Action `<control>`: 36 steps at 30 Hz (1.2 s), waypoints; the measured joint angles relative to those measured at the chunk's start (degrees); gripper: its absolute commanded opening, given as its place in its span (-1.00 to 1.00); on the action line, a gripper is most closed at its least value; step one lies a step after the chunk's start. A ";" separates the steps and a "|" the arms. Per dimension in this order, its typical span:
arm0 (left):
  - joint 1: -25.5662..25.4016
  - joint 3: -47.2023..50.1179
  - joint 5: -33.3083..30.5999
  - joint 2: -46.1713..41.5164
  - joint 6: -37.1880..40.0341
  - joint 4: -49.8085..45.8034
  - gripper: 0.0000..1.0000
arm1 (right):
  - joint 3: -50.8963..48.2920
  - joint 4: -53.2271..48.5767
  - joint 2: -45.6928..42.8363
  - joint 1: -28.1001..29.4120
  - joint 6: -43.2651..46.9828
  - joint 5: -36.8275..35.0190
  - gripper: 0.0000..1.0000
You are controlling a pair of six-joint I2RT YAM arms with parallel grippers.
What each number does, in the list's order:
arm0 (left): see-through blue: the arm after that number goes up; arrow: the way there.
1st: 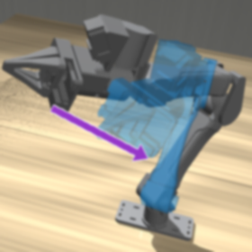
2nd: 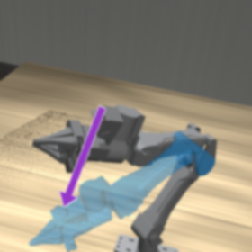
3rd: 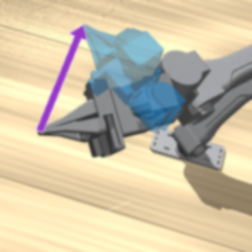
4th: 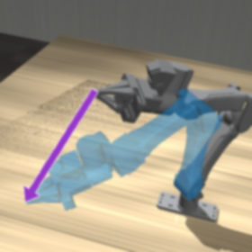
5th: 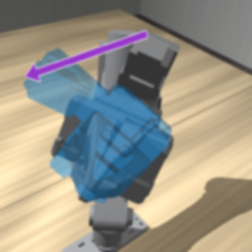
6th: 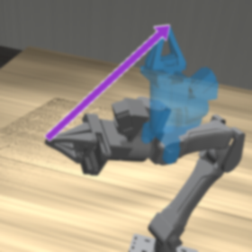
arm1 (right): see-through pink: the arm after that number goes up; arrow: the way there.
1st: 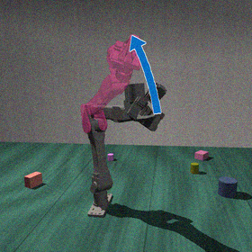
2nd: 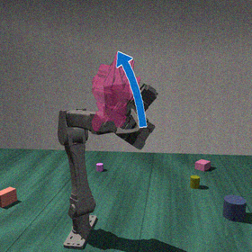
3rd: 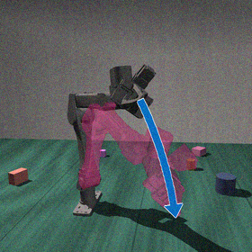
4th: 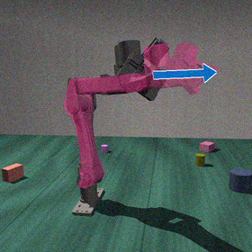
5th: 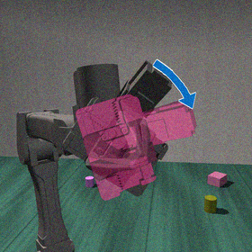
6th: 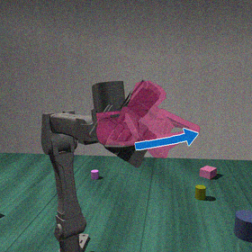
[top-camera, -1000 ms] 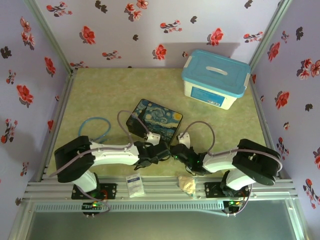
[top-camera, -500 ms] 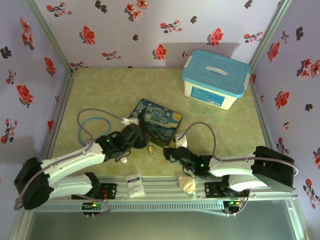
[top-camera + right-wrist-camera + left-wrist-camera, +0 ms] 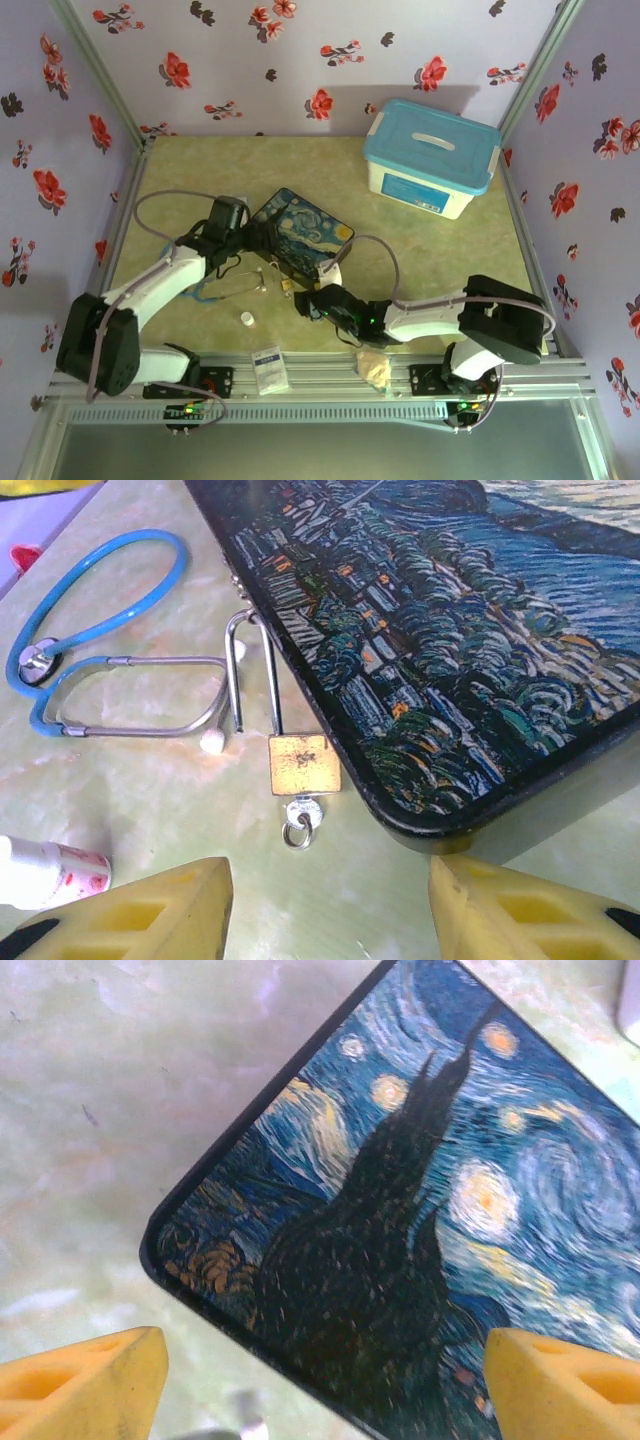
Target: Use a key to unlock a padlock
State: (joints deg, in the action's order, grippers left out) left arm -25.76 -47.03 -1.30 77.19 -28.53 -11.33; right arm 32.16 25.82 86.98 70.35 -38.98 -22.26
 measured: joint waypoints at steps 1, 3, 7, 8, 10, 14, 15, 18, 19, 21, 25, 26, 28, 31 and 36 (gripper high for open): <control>0.66 -1.14 0.33 2.08 0.96 0.28 0.65 | -0.11 0.00 -0.07 -0.55 -0.76 0.00 0.08; 1.33 -3.48 0.44 5.27 2.62 0.26 0.66 | -1.05 0.07 -0.46 -2.05 -2.43 -0.20 0.07; 1.99 -4.94 -0.07 7.52 4.70 1.38 0.67 | -3.45 -3.10 -2.86 -5.27 -5.84 -2.45 0.03; 2.25 -4.90 0.09 7.52 4.74 1.68 0.67 | -3.67 -4.52 -3.69 -5.73 -6.67 -3.32 0.04; 2.93 -4.90 0.48 7.32 4.74 1.97 0.67 | -3.91 -7.32 -5.68 -6.62 -8.24 -5.07 0.02; 3.52 -4.90 1.51 4.15 4.72 1.77 0.68 | -4.04 -11.74 -9.53 -7.50 -9.68 -7.45 0.00; 3.67 -4.98 2.05 2.99 4.76 1.86 0.68 | -4.20 -12.11 -10.47 -7.48 -9.49 -7.54 -0.01; 4.94 -7.61 3.19 3.06 5.49 1.68 0.72 | -4.31 -12.41 -12.61 -5.77 -7.41 -7.39 -0.03; 5.84 -9.16 4.09 4.35 5.77 1.79 0.79 | -4.31 -12.41 -13.11 -4.46 -6.08 -7.02 -0.02; 7.82 -11.50 6.36 7.69 5.84 3.21 0.95 | -3.98 -12.48 -13.31 -1.66 -3.80 -5.49 -0.03; 10.54 -14.82 9.55 15.96 6.27 4.90 0.90 | -0.92 -12.81 -11.21 1.88 -0.37 -1.31 -0.02; 10.71 -15.10 10.03 17.31 6.29 5.05 0.84 | 0.20 -12.68 -10.23 2.34 0.09 -0.50 -0.02; 10.71 -15.21 11.39 19.54 6.58 5.31 0.76 | 2.25 -11.52 -7.87 2.84 0.74 1.31 0.01; 10.60 -15.30 13.09 21.16 6.80 5.25 0.71 | 3.17 -5.88 -4.20 3.04 1.11 5.03 0.04; 10.49 -15.41 15.34 21.49 7.17 5.11 0.66 | 4.94 -2.78 0.85 1.77 1.01 7.23 0.07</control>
State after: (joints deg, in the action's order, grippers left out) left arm -15.27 -62.43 14.04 98.67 -21.37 -6.22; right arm 37.10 23.05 87.83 72.12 -37.98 -15.03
